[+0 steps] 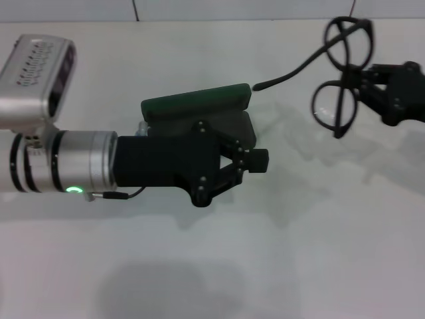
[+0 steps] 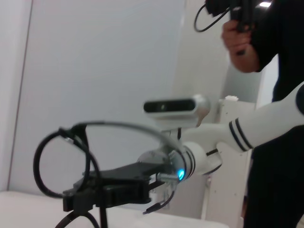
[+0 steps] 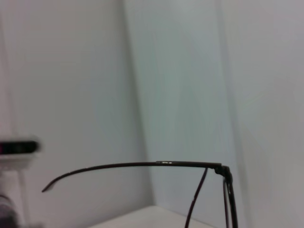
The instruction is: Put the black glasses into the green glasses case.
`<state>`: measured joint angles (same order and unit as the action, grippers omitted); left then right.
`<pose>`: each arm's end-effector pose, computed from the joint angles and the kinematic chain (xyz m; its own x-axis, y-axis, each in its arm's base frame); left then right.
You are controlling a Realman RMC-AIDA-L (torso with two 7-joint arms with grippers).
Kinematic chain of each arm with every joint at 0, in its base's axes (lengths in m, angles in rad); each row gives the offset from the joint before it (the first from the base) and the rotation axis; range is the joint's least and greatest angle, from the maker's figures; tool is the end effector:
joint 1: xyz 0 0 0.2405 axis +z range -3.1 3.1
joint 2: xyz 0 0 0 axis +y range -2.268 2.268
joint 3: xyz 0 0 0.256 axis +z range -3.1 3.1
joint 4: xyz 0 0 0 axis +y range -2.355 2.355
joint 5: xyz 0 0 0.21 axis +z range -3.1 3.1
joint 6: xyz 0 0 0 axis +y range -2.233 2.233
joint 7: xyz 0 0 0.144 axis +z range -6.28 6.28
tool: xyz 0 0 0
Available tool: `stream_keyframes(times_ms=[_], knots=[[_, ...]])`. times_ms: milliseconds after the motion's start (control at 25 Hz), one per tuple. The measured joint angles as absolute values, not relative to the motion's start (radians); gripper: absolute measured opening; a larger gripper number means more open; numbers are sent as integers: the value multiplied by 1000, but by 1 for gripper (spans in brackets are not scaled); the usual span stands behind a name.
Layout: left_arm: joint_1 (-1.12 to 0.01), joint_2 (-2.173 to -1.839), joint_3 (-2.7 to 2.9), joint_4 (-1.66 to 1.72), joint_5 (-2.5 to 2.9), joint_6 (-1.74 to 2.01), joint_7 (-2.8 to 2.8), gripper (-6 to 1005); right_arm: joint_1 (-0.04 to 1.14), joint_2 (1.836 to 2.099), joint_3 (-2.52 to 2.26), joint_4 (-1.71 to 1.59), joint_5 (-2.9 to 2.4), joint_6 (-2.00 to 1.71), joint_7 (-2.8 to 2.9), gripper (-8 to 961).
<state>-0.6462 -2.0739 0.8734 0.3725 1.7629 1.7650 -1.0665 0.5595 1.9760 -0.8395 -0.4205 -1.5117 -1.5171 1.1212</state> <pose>-0.2012 0.3029 -0.0395 0.7219 0.1352 0.6787 0.1159 -0.9905 0.0740 0.2483 0.3535 0.0237 0.6877 -0.1121 -0.7173 -0.4162 -0.8704 -0.2631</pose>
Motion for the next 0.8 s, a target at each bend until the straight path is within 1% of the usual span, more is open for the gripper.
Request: stream_keyframes(times_ms=[120,240,320,440,640,800], knots=[[-644,-2071,870,395,1762,1808,-1075,5,524,1953,-831,-428,-1518,-1514,1113,78],[-651,-2071,870,415,1760,1836,-1077,5,516,1950,-839,-421,-1529,-1504,1092,78],[-661,-2072,871,421,1753,1850,-1077,5,514,1955,-842,-419,-1542,-1499,1079,78],[-681,-2077,874,423,1734,1858,-1077,6,523,1974,-843,-419,-1581,-1497,1068,78],[-708,-2086,876,417,1732,1857,-1091,6,547,2015,-854,-434,-1604,-1505,1044,78],[-709,-2087,876,412,1731,1857,-1102,7,587,2022,-891,-415,-1598,-1500,1032,78]])
